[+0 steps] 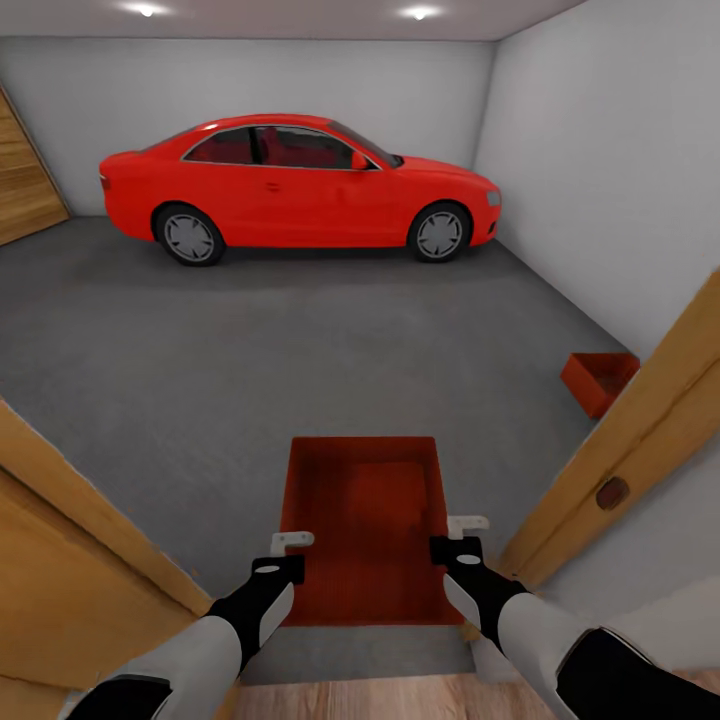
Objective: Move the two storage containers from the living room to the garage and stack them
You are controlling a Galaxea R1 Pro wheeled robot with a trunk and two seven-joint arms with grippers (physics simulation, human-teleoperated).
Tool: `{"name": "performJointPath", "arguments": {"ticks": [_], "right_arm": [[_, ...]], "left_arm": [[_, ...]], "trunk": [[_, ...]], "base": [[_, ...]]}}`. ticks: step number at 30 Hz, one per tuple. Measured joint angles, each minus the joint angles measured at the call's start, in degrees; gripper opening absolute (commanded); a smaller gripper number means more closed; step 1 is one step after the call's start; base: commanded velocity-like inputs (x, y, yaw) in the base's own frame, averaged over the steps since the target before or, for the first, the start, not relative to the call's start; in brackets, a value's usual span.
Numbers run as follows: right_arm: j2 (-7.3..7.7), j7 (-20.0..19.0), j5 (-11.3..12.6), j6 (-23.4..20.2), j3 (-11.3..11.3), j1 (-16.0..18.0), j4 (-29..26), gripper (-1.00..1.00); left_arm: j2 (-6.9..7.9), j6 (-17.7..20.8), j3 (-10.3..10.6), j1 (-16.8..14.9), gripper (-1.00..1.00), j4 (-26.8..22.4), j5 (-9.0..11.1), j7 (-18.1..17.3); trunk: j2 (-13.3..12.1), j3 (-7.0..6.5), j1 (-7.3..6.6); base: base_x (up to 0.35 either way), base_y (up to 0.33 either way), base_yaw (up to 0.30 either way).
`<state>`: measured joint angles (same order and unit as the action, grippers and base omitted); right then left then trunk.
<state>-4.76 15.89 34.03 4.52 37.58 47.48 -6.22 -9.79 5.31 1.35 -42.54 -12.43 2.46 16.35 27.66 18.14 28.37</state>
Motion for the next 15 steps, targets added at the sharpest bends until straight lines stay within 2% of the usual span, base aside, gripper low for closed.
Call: {"name": "performJointPath", "arguments": {"ticks": [15], "right_arm": [[0.0, 0.0, 0.0, 0.0, 0.0, 0.0, 0.0, -1.0]], "left_arm": [[0.0, 0.0, 0.0, 0.0, -1.0, 0.0, 0.0, 0.0]], "trunk": [[0.0, 0.0, 0.0]], "base": [[0.322, 0.0, 0.0]]}}
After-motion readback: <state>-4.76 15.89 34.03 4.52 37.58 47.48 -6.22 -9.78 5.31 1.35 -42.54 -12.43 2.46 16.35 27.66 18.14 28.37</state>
